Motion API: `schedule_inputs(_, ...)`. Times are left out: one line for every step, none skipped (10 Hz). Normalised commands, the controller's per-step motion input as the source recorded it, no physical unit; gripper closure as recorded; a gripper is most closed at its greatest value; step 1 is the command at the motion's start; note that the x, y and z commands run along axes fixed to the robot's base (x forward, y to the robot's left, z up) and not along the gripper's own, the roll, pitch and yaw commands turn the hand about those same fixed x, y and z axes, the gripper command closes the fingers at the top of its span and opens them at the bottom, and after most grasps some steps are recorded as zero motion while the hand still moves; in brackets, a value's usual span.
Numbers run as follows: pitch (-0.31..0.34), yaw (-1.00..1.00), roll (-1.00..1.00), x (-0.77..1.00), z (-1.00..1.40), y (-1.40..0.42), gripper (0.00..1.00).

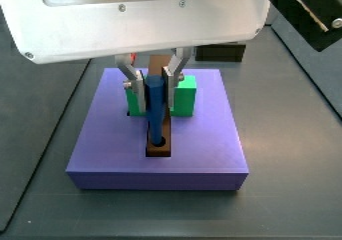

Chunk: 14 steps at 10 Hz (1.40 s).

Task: Pick up the blue object. Move up. Place the blue object on the fixture. Regrasp the blue object. Move to above the board. Insert the blue object.
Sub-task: Insert the blue object.

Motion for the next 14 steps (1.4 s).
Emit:
schedule_inputs(-0.019,0.04,0.0,0.11,-0.1,-0.1,1.0)
schedule_inputs(-0.014,0.04,0.0,0.11,-0.09,-0.11,1.0)
schedule_inputs(-0.031,0.03,0.0,0.0,-0.15,-0.04,1.0)
schedule_inputs(-0.033,0.03,0.0,0.0,-0.16,0.0,1.0)
schedule_inputs(-0.02,0.04,0.01,0.0,-0.25,0.0,1.0)
schedule_inputs(-0.01,0.05,0.02,0.0,-0.32,0.0,1.0)
schedule_inputs(-0.004,0.06,0.03,0.04,-0.28,0.0,1.0)
schedule_inputs(-0.016,0.05,0.02,0.05,-0.33,0.0,1.0)
schedule_inputs(-0.007,0.05,0.02,0.11,-0.37,0.0,1.0)
schedule_inputs(-0.011,0.04,0.03,0.07,-0.38,0.0,1.0)
schedule_inputs(-0.027,0.05,0.03,0.04,-0.39,0.0,1.0)
schedule_inputs(-0.043,0.05,0.05,0.0,-0.38,0.0,1.0)
schedule_inputs(-0.027,0.04,0.04,0.0,-0.27,-0.01,1.0)
schedule_inputs(0.0,0.0,0.0,0.0,0.0,0.0,1.0)
